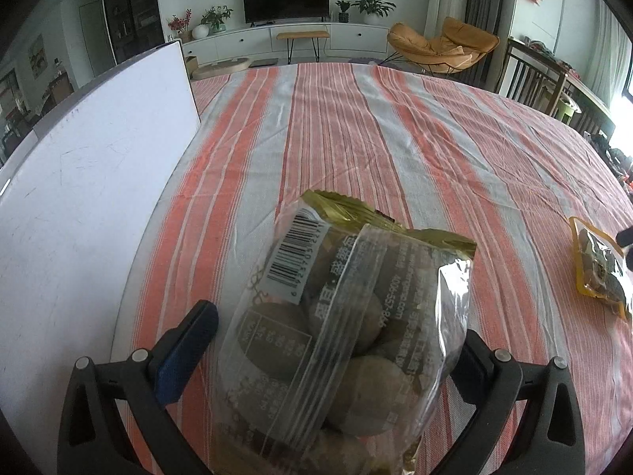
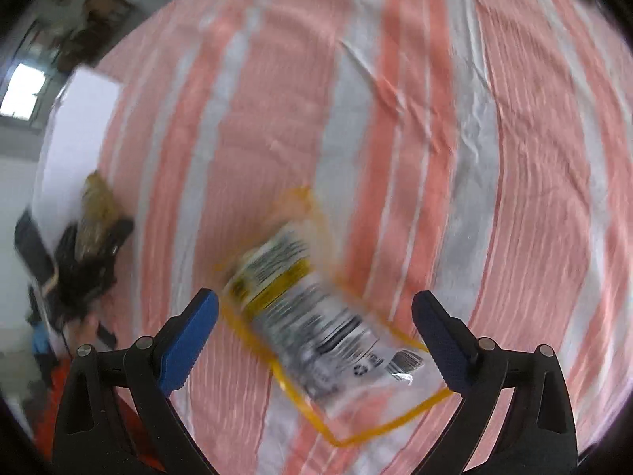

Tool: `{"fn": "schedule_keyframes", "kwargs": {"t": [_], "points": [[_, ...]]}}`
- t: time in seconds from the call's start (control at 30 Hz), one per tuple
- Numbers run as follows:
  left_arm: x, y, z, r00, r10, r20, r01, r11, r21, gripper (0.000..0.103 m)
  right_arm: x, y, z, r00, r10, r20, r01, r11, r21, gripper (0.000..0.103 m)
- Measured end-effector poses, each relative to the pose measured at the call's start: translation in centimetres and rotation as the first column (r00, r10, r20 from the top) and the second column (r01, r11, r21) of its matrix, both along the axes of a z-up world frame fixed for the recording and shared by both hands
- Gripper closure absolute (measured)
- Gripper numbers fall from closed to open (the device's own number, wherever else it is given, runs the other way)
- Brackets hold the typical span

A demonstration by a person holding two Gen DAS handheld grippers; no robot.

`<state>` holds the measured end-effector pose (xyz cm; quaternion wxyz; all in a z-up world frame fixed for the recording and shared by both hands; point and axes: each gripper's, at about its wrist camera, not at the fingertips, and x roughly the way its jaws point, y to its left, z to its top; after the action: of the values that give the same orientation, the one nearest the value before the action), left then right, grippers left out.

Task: Organize snacks
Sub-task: 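Grasp the yellow-edged peanut bag with the right gripper while the left holds its bag, then carry both bags over the cardboard box and open both grippers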

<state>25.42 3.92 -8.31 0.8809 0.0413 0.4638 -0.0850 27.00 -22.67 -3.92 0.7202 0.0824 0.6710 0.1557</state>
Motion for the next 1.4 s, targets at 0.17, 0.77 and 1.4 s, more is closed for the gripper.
{"fn": "schedule_keyframes", "kwargs": {"t": [0.17, 0.77, 1.4], "points": [[0.0, 0.0, 0.0, 1.000, 0.000, 0.000, 0.000, 1.000, 0.000, 0.000, -2.3, 4.6, 0.3, 0.950, 0.296, 0.103, -0.265, 0.934, -0.239, 0.003], [-4.5, 3.5, 4.0, 0.996, -0.069, -0.050, 0.054, 0.963, -0.264, 0.038, -8.8, -0.9, 1.6, 0.970, -0.129, 0.205, 0.103, 0.986, 0.133, 0.043], [-13.0, 30.5, 12.0, 0.936, 0.348, 0.052, -0.351, 0.935, 0.058, 0.027, -5.4, 37.6, 14.4, 0.929, 0.095, 0.358, -0.279, 0.816, 0.507, 0.031]]}}
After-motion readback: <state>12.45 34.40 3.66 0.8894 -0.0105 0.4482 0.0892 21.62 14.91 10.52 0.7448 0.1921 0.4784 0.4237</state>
